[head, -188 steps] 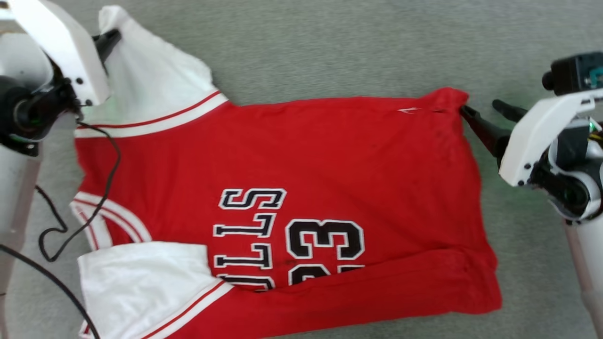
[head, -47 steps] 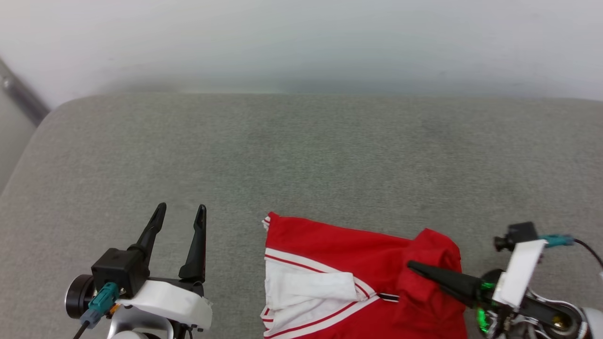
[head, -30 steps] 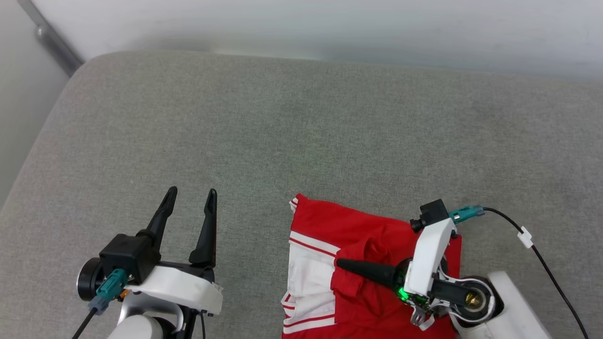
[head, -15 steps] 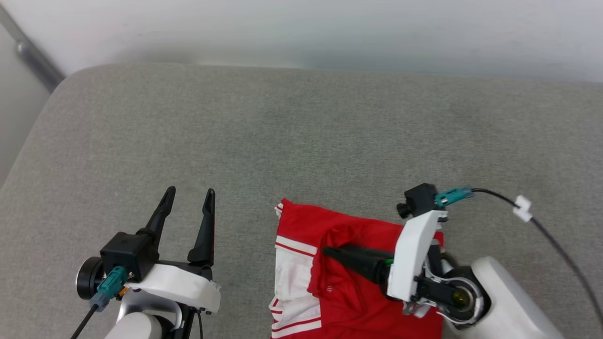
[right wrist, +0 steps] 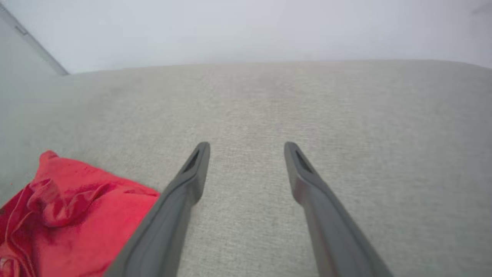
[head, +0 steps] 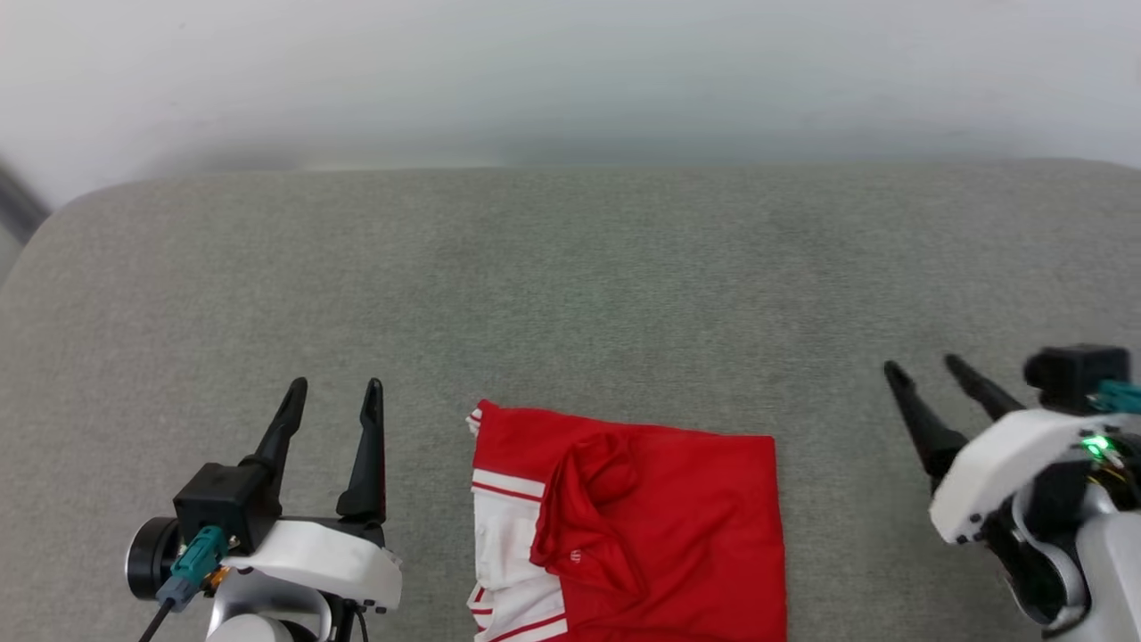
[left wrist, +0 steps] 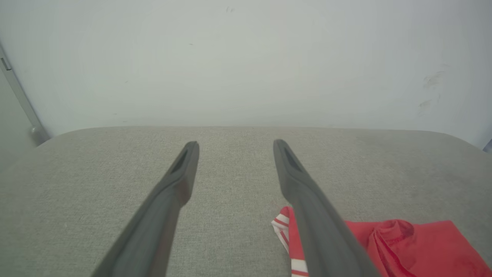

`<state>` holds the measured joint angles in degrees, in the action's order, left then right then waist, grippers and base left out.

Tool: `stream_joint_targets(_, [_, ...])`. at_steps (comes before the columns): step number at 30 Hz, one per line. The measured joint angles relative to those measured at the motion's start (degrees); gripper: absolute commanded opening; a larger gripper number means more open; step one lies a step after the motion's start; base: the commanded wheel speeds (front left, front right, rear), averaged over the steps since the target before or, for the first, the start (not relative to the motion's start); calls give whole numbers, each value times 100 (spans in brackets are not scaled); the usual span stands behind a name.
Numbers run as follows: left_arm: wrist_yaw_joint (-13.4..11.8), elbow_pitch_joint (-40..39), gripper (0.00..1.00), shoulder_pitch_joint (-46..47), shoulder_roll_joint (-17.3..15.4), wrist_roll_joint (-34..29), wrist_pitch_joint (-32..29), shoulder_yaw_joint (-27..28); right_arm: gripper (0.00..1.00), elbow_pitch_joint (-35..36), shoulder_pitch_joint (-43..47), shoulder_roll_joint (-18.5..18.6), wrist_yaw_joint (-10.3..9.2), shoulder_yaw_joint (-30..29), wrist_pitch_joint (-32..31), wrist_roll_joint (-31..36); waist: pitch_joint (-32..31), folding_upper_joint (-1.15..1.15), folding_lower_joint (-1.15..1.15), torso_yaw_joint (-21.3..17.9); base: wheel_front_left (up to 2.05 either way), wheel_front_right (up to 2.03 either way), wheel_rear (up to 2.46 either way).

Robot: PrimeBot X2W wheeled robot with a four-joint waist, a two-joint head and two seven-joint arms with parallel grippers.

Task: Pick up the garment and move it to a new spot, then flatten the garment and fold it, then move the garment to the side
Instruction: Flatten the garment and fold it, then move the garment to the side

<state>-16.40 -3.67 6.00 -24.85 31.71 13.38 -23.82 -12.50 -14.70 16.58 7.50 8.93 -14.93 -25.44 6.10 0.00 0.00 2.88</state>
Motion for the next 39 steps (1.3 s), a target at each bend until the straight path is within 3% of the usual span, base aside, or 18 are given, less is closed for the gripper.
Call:
stream_joint_targets(4, [-55,-4,100,-114,-12,15,19,49,100,377,419,-353,0,-861,489,464,-101,0,0,-109,0,0,0])
stream_joint_targets(9, [-172,-32,100,-327,-46,38,47,172,100,1055,772,-638,0,-1328,965,964,-266,0,0,-208,0,0,0])
stream_joint_targets(19, [-413,-23,100,-756,-147,57,73,276,100,2039,1678,-976,1,-1148,1161,1489,-625,0,0,-276,0,0,0])
stream_joint_targets(39, [-416,2,100,-945,-114,38,102,268,100,2328,2115,-1249,0,-1161,923,1438,-705,0,0,-287,0,0,0])
